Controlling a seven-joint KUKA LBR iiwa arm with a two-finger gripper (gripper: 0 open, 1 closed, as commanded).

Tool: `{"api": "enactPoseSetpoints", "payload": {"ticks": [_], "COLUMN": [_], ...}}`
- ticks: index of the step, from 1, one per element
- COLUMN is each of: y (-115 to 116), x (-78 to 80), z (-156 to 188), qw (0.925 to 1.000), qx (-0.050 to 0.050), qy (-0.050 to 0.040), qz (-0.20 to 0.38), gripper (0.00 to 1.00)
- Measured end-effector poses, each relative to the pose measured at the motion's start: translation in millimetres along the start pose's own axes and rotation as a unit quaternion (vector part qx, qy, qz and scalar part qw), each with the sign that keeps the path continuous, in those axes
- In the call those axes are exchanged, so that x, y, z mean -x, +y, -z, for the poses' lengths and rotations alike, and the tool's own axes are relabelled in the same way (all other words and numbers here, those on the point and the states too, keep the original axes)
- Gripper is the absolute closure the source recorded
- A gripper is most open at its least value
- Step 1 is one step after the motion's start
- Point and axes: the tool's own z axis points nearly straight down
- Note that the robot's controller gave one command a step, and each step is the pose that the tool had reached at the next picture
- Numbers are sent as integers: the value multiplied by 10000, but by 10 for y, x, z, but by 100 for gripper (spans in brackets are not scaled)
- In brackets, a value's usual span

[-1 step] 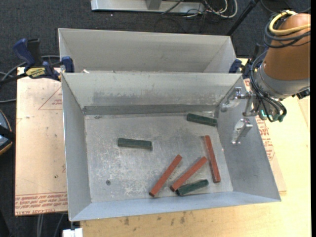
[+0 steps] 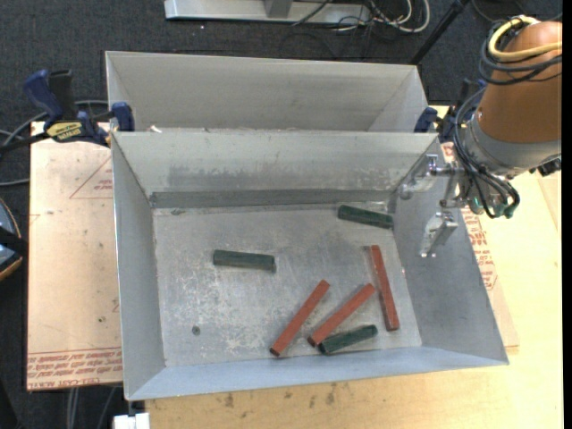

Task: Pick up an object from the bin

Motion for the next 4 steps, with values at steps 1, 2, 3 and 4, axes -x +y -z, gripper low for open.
{"api": "enactPoseSetpoints", "payload": {"ticks": [1, 2, 3, 4], "y": [219, 347, 125, 125], "x": [-438, -561, -607, -607], "z": [-506, -1178, -1676, -1675], "qw": [9999, 10000, 9996, 9996], "qx": [-5, 2, -19, -20], "qy": [-25, -17, -76, -76], "qz": [142, 50, 284, 286], "gripper": [0, 0, 100, 100]}}
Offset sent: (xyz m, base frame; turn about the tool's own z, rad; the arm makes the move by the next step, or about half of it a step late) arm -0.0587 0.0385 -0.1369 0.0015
